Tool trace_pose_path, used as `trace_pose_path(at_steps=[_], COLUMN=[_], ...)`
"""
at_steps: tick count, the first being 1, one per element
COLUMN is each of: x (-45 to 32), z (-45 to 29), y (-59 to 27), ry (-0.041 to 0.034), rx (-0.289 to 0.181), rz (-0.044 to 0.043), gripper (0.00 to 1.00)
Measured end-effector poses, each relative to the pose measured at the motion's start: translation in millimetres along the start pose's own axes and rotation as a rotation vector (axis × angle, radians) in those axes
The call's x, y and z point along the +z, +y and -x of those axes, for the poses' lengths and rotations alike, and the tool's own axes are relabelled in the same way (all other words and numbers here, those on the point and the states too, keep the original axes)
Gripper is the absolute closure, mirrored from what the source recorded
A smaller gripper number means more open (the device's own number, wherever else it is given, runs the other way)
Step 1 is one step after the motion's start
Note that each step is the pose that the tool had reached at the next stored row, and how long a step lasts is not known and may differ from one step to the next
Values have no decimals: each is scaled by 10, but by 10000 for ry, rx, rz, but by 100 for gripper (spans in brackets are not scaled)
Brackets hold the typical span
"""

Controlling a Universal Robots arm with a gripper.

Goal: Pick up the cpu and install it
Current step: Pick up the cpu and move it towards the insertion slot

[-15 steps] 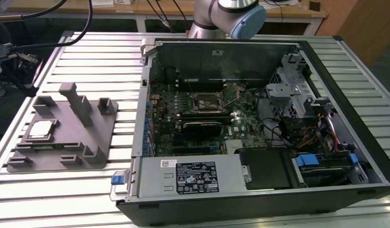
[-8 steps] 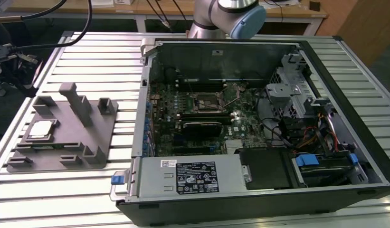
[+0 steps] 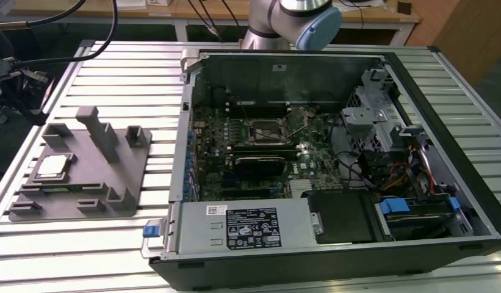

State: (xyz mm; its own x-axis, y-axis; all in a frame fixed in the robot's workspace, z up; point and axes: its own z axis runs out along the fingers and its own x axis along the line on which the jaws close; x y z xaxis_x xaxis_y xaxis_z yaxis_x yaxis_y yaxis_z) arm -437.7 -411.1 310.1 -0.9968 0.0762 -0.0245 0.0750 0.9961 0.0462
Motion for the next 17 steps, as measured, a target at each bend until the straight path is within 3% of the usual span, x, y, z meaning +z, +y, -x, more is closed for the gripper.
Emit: trace_pose_path(at_steps=[17], x=[83], z=[-69], y=[-20], ry=[1], rx=[0], rz=[-1], gripper=[89])
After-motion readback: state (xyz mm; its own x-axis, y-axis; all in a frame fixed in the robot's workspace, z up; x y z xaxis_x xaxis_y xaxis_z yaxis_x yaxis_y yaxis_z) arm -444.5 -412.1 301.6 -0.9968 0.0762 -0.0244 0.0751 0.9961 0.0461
